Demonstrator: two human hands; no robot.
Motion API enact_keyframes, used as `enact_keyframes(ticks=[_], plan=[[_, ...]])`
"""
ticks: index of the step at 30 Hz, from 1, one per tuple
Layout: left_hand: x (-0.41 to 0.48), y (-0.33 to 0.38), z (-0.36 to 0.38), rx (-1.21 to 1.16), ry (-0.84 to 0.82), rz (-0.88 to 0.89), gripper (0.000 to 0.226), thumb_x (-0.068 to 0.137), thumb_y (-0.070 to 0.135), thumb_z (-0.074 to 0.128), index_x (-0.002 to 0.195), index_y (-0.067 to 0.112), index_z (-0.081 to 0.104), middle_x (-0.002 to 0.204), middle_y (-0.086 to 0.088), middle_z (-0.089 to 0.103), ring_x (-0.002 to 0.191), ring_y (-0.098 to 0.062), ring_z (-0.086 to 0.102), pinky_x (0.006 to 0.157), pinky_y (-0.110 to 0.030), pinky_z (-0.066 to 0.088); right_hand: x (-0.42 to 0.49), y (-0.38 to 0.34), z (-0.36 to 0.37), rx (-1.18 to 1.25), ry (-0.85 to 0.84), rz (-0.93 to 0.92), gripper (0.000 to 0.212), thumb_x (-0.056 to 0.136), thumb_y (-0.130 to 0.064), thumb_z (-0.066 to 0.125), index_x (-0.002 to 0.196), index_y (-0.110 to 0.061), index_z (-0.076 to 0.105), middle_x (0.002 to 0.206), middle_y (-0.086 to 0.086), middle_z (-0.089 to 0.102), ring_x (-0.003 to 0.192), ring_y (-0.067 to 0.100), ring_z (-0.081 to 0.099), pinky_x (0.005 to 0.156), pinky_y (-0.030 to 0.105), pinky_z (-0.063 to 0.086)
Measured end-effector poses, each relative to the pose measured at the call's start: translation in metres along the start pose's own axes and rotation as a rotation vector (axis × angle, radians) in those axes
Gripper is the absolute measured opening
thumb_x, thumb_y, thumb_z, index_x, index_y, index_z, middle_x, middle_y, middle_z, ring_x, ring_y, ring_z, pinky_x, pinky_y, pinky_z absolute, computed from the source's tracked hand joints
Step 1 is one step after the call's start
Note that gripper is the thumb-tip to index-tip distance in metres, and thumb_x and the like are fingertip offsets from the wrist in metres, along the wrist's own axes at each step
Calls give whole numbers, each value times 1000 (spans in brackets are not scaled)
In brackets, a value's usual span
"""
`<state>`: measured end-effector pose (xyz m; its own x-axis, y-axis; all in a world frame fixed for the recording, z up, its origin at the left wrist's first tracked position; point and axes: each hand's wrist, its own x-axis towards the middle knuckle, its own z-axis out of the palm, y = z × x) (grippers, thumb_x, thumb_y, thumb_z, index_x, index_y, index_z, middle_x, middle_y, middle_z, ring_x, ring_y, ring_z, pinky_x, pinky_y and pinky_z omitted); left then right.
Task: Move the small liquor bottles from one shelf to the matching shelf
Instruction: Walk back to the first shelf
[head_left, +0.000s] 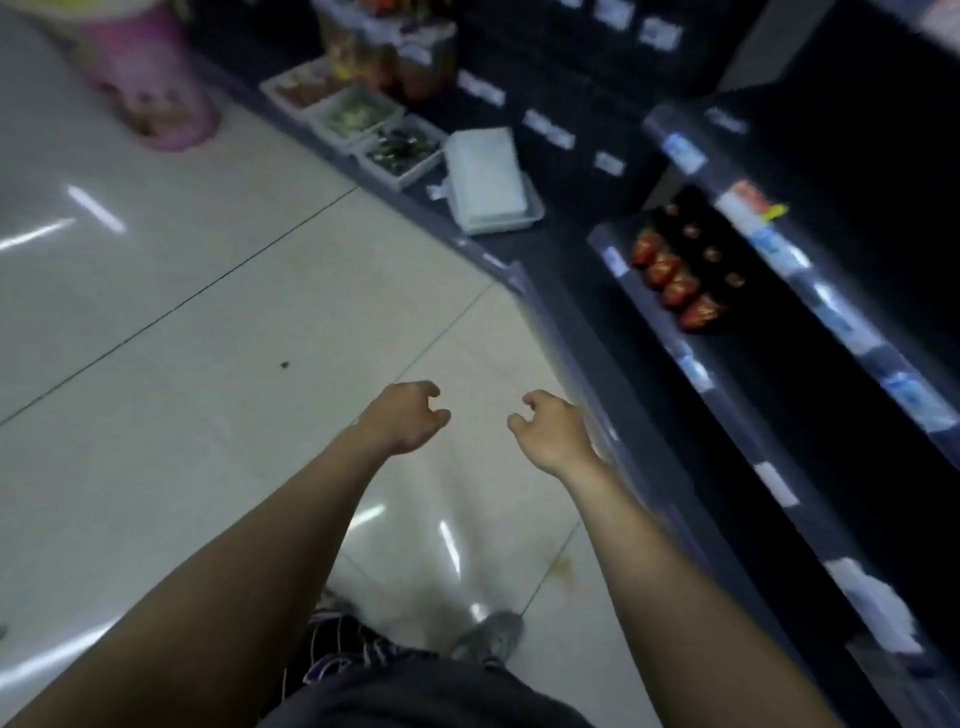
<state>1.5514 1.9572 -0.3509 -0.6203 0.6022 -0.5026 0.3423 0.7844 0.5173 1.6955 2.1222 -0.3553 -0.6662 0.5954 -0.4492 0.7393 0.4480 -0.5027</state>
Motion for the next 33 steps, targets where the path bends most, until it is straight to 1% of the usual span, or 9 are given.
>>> enact_keyframes(ticks=[2,6,9,12,19,25,29,33], plan=[[-14,-73,-19,-26,27,-76,52,97,39,60,142,13,57,130,-12,69,128,-30,57,105,-35,44,9,-50,54,-53,-98,-31,54,96,-35,61,143,-10,57,140,11,64,131,30,56,101,29,43],[-49,-214,-57,-85,22,-227,52,98,38,57,143,12,56,140,-13,63,131,-31,55,107,-34,43,12,-156,163,-182,-284,-70,56,97,-37,61,143,-7,57,144,13,61,134,31,54,105,30,42],[-77,-310,-83,-214,49,-374,54,98,36,58,145,11,54,143,-13,61,132,-31,54,107,-34,41,9,-233,239,-271,-411,-128,58,97,-37,60,145,-6,54,146,14,59,135,32,53,106,30,42],[-107,-394,-113,-336,97,-519,53,96,34,60,144,12,55,140,-12,63,131,-31,54,106,-34,41,8,-313,304,-351,-516,-203,59,98,-38,59,146,-6,53,148,13,57,137,31,52,108,31,41],[-136,-546,-197,-586,237,-758,57,96,34,60,149,15,49,131,-9,66,126,-29,55,100,-34,43,31,-494,425,-490,-672,-436,58,99,-36,58,148,-7,51,151,12,55,138,30,50,109,34,41],[-112,-657,-288,-774,363,-915,63,96,33,62,153,16,42,143,-12,59,131,-31,54,104,-33,42,85,-653,523,-647,-783,-647,60,99,-38,57,150,-7,49,152,12,53,137,30,51,106,33,42],[-105,-723,-360,-847,480,-996,61,96,36,61,151,16,45,143,-11,59,129,-29,55,102,-32,42,113,-772,586,-734,-819,-775,60,98,-39,58,148,-6,51,150,12,56,136,31,53,104,31,43],[-129,-791,-422,-925,640,-1069,59,95,36,61,149,15,48,142,-11,60,125,-27,58,96,-28,43,104,-885,646,-776,-856,-866,59,96,-41,58,145,-8,56,146,12,60,133,31,55,103,30,43]])
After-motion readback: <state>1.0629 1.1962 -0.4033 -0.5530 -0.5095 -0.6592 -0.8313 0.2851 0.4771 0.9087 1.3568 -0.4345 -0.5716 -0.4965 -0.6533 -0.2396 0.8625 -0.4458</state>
